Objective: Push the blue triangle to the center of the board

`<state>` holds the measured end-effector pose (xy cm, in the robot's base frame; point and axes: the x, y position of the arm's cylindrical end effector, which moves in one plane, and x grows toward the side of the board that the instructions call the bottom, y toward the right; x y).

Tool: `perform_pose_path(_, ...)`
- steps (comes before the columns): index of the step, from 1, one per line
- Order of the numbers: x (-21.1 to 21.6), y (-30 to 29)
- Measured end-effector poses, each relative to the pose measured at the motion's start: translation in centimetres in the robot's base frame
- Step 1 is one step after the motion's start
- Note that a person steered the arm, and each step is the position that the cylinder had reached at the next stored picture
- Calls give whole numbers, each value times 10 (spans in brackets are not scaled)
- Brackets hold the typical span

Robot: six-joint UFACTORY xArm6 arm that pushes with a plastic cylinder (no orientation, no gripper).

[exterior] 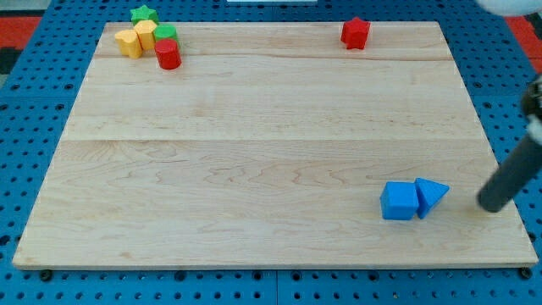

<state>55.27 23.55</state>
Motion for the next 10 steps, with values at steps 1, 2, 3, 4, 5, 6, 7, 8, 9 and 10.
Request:
perform_pose_path(1, -12, -65)
perform_pose_path(2, -12, -84)
perform_pose_path(3, -12, -89)
perform_pose_path(4, -15, -95)
perform_pose_path(5, -19, -95)
perform_pose_path(6, -22, -95)
perform_pose_path(7, -23, -95)
perform_pose_path(8, -24, -95)
perform_pose_path(9, -25, -95)
perform_pose_path(10, -25, -104)
